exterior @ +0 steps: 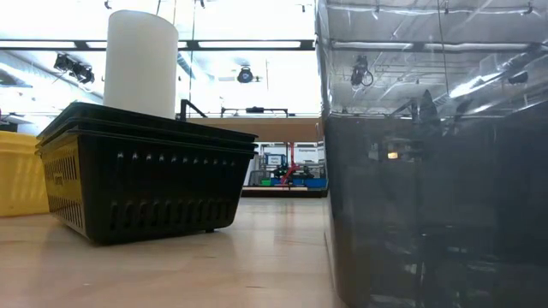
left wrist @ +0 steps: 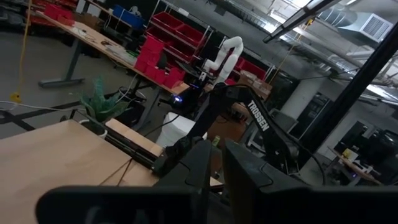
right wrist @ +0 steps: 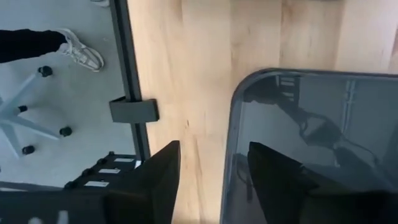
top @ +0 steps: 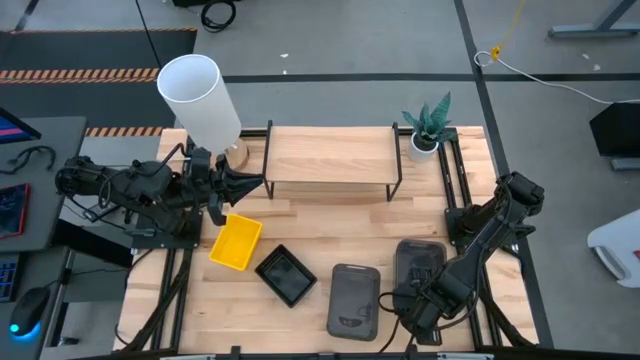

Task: Stack baskets on shelf by color
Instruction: Stack the left transparent black bin on the transparent black bin on the table

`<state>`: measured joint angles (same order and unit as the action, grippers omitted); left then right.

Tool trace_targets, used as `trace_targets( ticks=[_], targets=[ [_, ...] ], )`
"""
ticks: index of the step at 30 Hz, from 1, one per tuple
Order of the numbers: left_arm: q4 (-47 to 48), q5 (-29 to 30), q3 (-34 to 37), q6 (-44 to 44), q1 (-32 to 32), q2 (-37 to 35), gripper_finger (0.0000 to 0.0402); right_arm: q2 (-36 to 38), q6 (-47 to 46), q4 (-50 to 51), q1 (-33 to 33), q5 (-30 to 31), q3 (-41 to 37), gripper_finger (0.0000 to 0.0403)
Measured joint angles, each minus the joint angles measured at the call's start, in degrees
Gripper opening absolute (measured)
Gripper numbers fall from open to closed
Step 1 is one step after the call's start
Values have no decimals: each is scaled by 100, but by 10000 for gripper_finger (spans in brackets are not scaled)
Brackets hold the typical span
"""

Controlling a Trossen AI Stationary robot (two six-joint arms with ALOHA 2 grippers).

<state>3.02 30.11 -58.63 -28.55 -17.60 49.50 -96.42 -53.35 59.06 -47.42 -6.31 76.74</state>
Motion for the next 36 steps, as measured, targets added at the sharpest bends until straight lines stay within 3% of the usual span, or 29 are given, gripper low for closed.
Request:
trace_targets(
  ticks=[10,17,30,36],
  targets=[
    [198,-50,0,-168,-1,0,47,4,44,327,67,-200,597,210],
    [431,-789,0,-147,2,0,37,11,52,544,236,-209,1156,211],
    [588,-1460,0,579,-103,-11,29,11,-64,179,1137,-80,1317,211],
    [593,-1496,0,566,-101,-7,23,11,-322,-116,1519,54,1317,211]
  ],
)
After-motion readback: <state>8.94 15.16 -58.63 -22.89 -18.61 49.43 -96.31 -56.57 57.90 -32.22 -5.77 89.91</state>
